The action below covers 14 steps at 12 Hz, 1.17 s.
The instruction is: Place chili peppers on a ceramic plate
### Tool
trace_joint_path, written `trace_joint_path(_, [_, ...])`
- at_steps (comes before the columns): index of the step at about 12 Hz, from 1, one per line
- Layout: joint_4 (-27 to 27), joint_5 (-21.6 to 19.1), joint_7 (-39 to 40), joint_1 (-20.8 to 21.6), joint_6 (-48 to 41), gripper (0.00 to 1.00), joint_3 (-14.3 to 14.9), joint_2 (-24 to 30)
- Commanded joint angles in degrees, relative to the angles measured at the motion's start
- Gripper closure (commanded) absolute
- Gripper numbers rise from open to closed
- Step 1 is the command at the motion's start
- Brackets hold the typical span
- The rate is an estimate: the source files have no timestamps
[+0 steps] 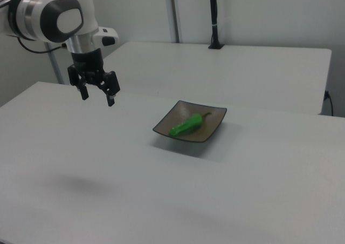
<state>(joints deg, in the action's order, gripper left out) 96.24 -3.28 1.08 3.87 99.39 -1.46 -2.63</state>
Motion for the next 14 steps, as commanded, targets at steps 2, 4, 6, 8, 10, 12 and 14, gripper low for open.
trace_joint_path(2, [6.76, 2.2, 1.03, -0.97, 5.02, 0.0, -0.74, 3.85])
trace_joint_path(4, [6.94, 4.24, 0.94, -0.88, 5.81, 0.0, -0.74, 3.6])
trace_joint_path(6, [7.03, 4.68, 0.85, -0.97, 6.43, 0.0, -0.74, 3.68])
trace_joint_path(8, [6.94, 5.74, 0.42, -0.97, 6.43, 0.0, -0.74, 3.68])
trace_joint_path(10, [6.85, 5.74, 0.24, -1.14, 6.61, 0.0, -0.74, 3.59])
trace_joint_path(12, [6.85, 5.74, 0.24, -1.32, 7.22, 0.0, -0.74, 3.59])
trace_joint_path(14, [6.94, 5.65, 0.24, -1.32, 7.58, 0.0, -0.74, 3.42])
